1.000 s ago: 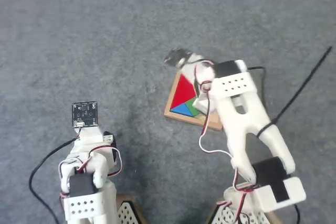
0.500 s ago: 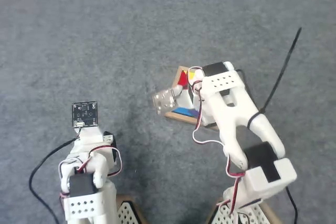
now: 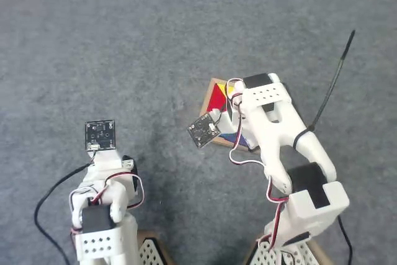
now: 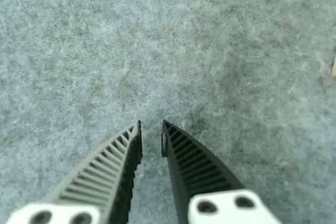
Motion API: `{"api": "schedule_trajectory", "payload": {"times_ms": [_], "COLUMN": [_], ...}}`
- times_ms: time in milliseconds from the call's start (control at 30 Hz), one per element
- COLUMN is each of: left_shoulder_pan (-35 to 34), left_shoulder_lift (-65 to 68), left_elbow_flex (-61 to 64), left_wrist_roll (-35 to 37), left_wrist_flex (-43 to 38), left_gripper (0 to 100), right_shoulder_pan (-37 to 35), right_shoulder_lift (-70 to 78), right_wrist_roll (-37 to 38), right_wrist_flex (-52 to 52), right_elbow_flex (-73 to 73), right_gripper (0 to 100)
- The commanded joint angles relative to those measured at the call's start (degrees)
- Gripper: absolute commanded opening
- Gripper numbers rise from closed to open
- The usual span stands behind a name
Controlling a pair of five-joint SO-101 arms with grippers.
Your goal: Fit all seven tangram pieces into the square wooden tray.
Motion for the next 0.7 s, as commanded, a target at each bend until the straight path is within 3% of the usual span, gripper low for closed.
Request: {"api": "schedule_trajectory", "payload": {"times_ms": [0, 433, 533, 667], "left_shoulder_pan": [-0.2, -0.2, -0.2, -0.2], "left_shoulder_lift": [-1.1, -1.1, -1.1, -1.1], "left_elbow_flex": [-0.7, -0.7, -0.7, -0.7], "left_wrist_roll": [0.5, 0.5, 0.5, 0.5], "left_wrist_flex": [0.3, 0.3, 0.3, 0.3], "left_gripper": [6, 6, 6, 6], "right_shoulder_pan": [0.6, 0.9, 0.4, -2.7], "right_shoulder_lift": [-0.6, -1.2, -1.2, -1.1], "right_wrist_roll": [0.6, -0.8, -11.7, -34.8], "right_wrist_flex": [-2.8, -4.0, -4.1, -3.5], "right_elbow_flex": [-2.6, -3.4, -7.6, -14.0], "right_gripper": [22.4, 24.9, 24.8, 18.0]}}
